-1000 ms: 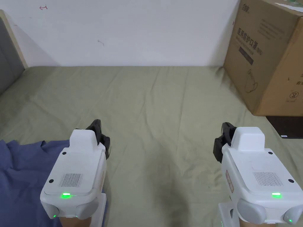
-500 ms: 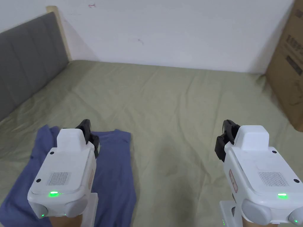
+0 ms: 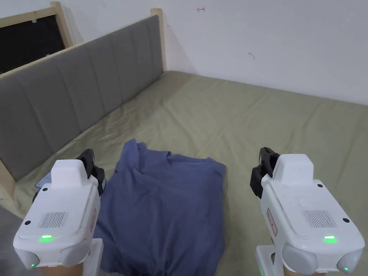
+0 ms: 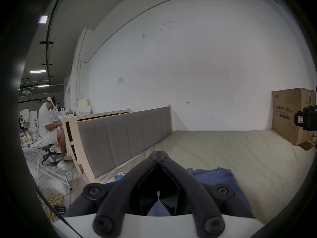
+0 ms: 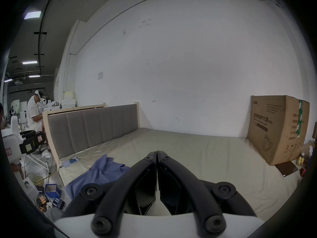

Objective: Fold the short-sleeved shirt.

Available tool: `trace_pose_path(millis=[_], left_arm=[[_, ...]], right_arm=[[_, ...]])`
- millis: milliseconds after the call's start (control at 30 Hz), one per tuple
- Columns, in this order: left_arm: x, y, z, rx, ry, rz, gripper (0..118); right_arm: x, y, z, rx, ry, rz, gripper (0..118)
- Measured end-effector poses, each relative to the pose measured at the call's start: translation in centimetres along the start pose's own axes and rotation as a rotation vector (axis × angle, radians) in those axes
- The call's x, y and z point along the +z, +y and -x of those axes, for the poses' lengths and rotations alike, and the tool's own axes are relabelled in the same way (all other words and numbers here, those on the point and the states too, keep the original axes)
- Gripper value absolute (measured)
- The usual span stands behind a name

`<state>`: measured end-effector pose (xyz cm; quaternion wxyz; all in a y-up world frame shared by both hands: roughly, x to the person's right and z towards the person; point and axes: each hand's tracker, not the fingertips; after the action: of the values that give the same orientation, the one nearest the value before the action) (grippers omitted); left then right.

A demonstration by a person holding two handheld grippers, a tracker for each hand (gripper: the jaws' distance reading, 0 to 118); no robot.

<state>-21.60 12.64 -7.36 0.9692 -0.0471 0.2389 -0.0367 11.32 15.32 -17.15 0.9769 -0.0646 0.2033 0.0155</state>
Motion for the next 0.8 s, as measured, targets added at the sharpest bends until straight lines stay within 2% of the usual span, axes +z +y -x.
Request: trace_pose_path(millis=[167, 433, 800], left_arm=[[0.0, -0.4, 1.7, -0.008, 0.033, 0.016, 0], [-2.1, -0.8, 1.0, -0.010, -0.001, 0.082, 0], [-14.4, -5.0, -4.8, 0.073, -0.234, 0.600, 0]], right_arm=[[-0.7, 0.1, 1.4, 0.006, 0.034, 0.005, 0], [-1.5, 0.1, 0.8, 0.012, 0.024, 0.010, 0], [-2.6, -0.8, -3.3, 0.024, -0.067, 0.047, 0]])
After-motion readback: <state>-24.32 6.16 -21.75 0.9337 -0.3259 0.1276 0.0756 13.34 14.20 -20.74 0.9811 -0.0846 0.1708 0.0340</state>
